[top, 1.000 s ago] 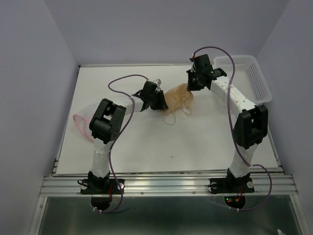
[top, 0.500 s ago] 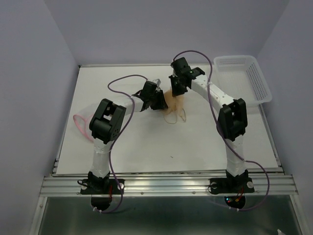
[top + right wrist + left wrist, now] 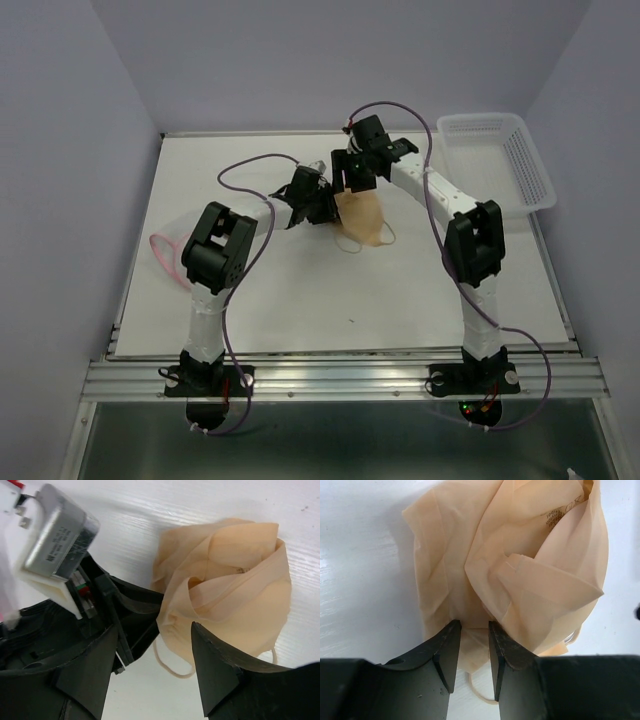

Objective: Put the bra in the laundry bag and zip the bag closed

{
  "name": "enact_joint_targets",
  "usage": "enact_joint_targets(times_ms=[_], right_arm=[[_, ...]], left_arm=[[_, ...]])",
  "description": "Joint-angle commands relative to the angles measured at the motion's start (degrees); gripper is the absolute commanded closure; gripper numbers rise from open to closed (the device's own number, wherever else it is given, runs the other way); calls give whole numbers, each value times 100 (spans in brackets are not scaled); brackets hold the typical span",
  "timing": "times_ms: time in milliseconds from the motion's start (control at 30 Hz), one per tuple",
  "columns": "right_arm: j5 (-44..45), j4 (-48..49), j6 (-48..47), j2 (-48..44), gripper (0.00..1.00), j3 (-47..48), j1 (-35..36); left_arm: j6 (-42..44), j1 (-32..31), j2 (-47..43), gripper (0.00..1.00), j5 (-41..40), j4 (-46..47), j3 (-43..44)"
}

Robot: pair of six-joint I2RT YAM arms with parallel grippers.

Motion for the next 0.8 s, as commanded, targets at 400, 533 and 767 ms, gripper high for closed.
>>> enact_joint_targets(times_ms=[400,533,767], right_arm=[[521,1200,-238,-2036,28,-2472,-573],[724,1463,-493,-2414,28,-3360,-573],[452,1876,-810,-2468,28,-4187,-573]], left_arm=[[339,199,-1390,42,-318,-165,-373],[866,190,-1452,26,-196,-227,-120],[2245,146,-732,20,561,-657,969]])
